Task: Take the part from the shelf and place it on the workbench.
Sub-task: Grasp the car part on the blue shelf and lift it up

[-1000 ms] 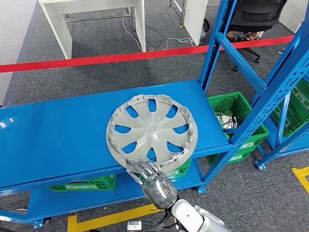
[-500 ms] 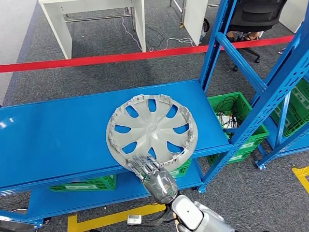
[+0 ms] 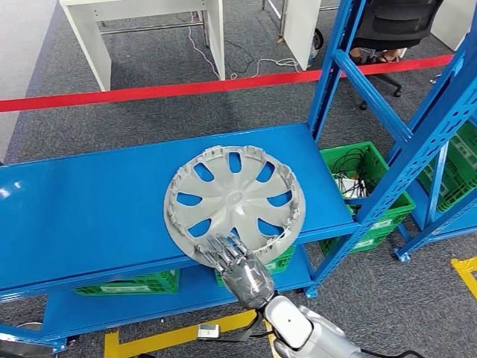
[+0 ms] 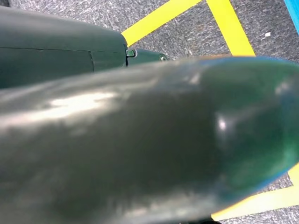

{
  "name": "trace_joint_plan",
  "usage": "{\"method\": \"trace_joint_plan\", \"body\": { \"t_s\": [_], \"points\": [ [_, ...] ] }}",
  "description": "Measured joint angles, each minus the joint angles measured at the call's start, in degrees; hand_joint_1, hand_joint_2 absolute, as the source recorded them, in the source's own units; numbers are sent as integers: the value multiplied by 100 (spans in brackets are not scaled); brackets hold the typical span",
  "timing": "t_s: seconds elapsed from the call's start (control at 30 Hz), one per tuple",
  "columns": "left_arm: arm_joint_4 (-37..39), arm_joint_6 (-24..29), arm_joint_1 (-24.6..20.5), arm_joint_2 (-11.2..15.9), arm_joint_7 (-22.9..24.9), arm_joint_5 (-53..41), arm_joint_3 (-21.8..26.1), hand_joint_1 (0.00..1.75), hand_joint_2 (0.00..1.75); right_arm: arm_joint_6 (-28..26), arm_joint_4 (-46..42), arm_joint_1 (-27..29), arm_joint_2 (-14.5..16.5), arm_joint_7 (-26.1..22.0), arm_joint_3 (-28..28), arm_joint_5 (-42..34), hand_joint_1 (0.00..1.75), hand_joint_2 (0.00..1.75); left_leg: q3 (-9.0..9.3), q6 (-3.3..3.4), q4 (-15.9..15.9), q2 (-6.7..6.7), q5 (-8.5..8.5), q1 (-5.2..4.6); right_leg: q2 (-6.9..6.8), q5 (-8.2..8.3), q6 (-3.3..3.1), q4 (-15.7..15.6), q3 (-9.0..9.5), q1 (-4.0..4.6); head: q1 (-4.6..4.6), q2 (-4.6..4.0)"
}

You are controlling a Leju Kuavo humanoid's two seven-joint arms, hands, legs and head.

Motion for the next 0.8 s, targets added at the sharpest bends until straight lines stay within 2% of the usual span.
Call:
{"method": "trace_joint_plan", "body": {
  "t_s": [0.8],
  "points": [
    [0, -20, 0, -3, 0, 2, 0, 0, 0, -2, 681, -293, 61, 170, 26, 56, 0, 175, 1, 1, 0, 0, 1, 0, 0, 2, -1, 0, 1, 0, 1, 0]
  ]
}}
